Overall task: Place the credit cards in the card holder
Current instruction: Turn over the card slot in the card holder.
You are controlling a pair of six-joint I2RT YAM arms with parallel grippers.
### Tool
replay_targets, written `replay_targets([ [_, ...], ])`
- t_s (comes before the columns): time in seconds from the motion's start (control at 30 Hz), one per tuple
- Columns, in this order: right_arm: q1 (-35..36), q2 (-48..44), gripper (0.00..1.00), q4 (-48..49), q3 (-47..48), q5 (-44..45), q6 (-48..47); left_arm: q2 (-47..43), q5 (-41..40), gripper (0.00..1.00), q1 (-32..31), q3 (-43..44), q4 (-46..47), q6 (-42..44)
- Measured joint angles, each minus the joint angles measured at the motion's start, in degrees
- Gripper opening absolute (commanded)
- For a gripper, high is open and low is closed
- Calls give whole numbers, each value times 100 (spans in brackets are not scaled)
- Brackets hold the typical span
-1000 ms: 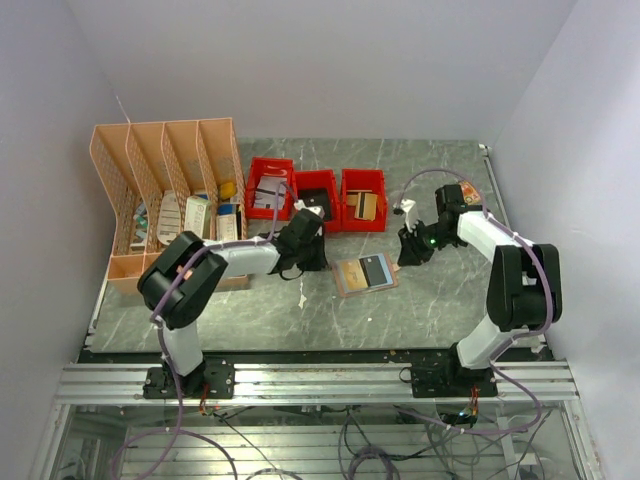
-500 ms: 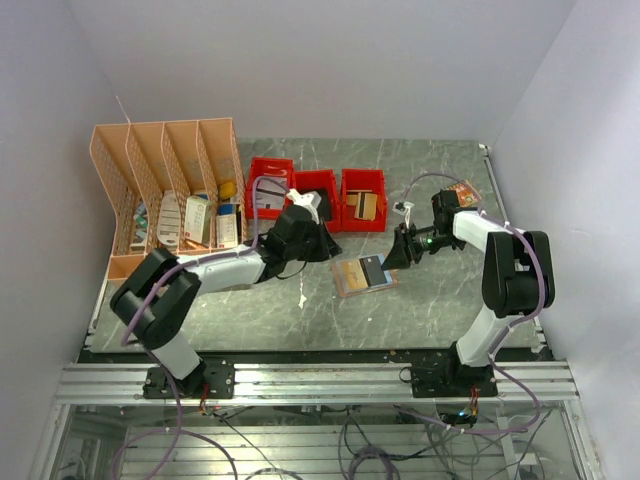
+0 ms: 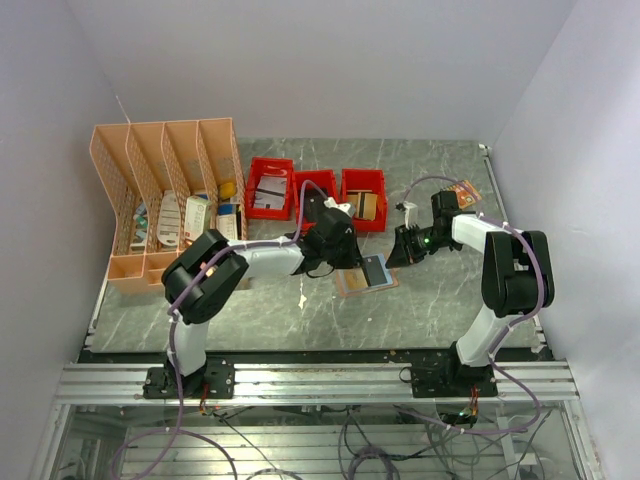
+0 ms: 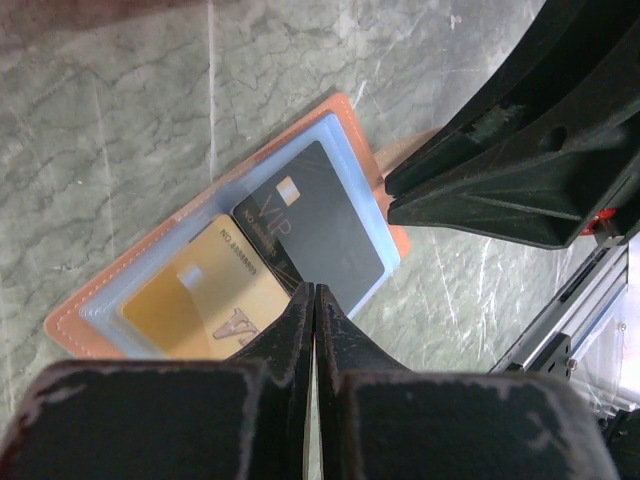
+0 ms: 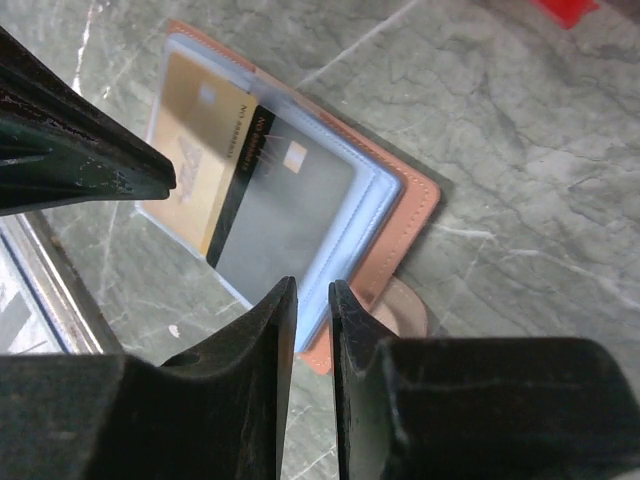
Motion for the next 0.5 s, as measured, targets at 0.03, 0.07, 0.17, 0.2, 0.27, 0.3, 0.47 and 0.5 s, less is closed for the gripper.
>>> replay_targets([
  [0.03, 13, 0, 20, 33, 0, 79, 37, 63, -13, 7, -15, 87, -55, 13],
  [0.07, 28, 0, 20, 61, 0, 140, 59, 111, -15, 7, -24, 140, -92, 15],
  [0.17, 81, 0, 21, 83, 0, 293, 105, 216, -20, 10, -26, 184, -203, 15],
  [0.2, 96, 9, 21, 90, 0, 341, 118, 247, -17, 11, -28, 184, -247, 13],
  [0.27, 116, 31, 21, 103, 0, 380, 131, 299, -20, 15, -33, 205, -319, 13],
  [0.3, 120, 55, 21, 103, 0, 402, 136, 337, -17, 18, -35, 227, -345, 13],
  [0.47, 120, 116, 21, 103, 0, 466, 155, 444, -15, 26, -42, 269, -354, -9],
  [0.5, 125, 118, 21, 105, 0, 466, 155, 455, -15, 27, -42, 289, -348, -17],
])
